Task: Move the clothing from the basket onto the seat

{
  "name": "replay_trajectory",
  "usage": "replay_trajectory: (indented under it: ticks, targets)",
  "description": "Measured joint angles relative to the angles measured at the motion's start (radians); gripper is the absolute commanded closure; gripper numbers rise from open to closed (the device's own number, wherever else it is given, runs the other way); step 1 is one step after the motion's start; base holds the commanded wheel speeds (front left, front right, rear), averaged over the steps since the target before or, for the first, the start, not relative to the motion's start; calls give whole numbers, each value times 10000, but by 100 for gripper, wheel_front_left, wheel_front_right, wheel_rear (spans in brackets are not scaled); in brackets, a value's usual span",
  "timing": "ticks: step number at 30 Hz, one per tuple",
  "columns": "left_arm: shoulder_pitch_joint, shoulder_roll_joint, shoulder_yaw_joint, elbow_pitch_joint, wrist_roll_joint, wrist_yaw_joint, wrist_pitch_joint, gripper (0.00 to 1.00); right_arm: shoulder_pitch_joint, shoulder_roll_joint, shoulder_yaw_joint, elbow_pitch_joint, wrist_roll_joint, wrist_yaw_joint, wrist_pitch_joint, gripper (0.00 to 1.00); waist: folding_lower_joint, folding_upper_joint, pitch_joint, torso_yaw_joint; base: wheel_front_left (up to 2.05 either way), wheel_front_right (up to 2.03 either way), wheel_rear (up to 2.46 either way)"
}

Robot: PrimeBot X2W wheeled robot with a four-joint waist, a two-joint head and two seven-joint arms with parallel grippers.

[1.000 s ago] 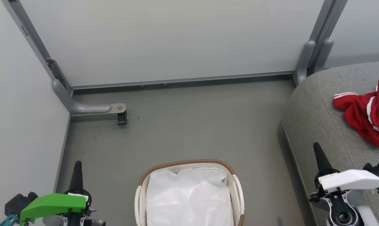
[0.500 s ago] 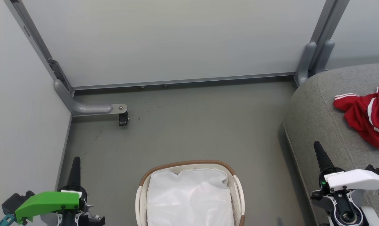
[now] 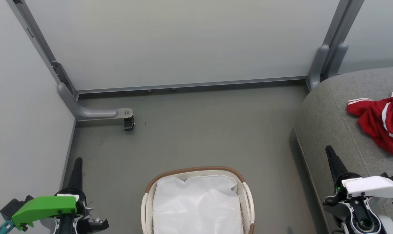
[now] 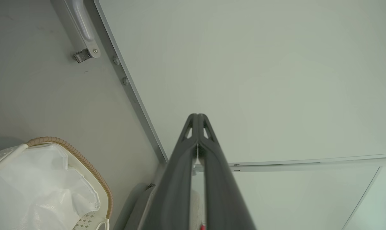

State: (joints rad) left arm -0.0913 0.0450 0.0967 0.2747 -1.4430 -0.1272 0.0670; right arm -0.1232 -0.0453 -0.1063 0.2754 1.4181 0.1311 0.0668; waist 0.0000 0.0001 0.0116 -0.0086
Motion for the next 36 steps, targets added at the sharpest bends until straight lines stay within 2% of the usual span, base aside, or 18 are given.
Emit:
replay_trajectory:
  ticks: [26, 36]
  targets:
    - [-97, 12, 167, -286, -1676, -4, 466, 100, 93, -17, -67, -293, 1923, 0, 476, 100, 0, 0, -86, 86, 0, 0, 0]
    - [-111, 13, 169, -297, -1682, -4, 468, 100, 95, -17, -69, -301, 1931, 0, 476, 100, 0, 0, -86, 86, 0, 0, 0]
